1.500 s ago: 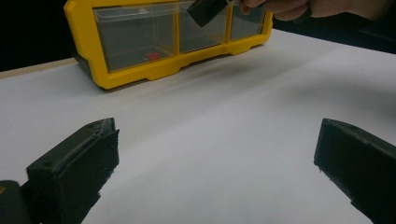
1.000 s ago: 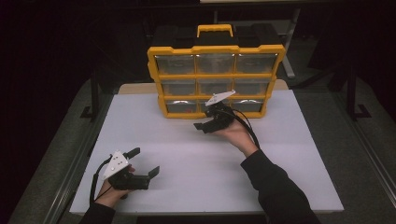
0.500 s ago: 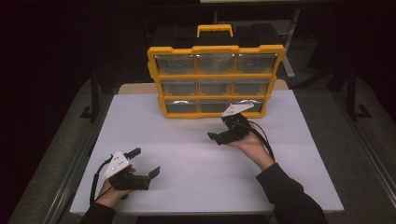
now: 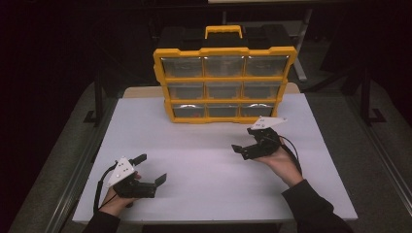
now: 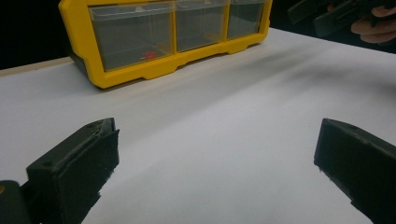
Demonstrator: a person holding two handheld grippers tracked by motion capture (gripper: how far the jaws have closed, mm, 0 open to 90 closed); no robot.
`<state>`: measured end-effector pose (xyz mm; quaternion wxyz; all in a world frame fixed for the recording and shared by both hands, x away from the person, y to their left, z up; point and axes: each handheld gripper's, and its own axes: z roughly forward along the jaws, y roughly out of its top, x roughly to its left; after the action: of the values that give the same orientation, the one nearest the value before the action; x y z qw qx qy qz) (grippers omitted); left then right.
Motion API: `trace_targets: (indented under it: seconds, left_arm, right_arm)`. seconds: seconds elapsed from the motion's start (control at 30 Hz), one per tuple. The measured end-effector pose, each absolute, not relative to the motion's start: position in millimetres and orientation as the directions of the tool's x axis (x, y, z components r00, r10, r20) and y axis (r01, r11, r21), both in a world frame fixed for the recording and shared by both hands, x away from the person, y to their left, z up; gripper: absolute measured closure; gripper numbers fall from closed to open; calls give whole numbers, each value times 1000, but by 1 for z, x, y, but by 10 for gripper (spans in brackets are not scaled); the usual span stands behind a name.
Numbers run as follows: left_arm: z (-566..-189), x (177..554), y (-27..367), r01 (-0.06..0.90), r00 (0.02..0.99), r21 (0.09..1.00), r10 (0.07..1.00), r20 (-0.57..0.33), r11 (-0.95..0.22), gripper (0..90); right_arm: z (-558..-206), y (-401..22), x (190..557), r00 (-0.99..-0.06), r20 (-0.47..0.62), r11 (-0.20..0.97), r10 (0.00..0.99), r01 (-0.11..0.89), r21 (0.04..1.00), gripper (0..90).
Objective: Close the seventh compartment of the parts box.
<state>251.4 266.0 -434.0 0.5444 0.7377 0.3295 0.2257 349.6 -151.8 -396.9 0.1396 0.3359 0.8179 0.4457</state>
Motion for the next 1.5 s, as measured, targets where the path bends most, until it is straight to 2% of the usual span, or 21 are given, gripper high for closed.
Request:
trace_targets:
  seconds: [1.03, 1.5]
  left_arm:
    - [-433, 253, 266, 250, 685, 948, 728, -28, -198, 0]
    - [-434, 253, 264, 247, 692, 948, 721, -26, -203, 0]
  right_arm:
    - [-426, -220, 278, -684, 86, 306, 724, 431, 849, 64]
    - [-427, -239, 262, -655, 90, 259, 750, 417, 871, 62]
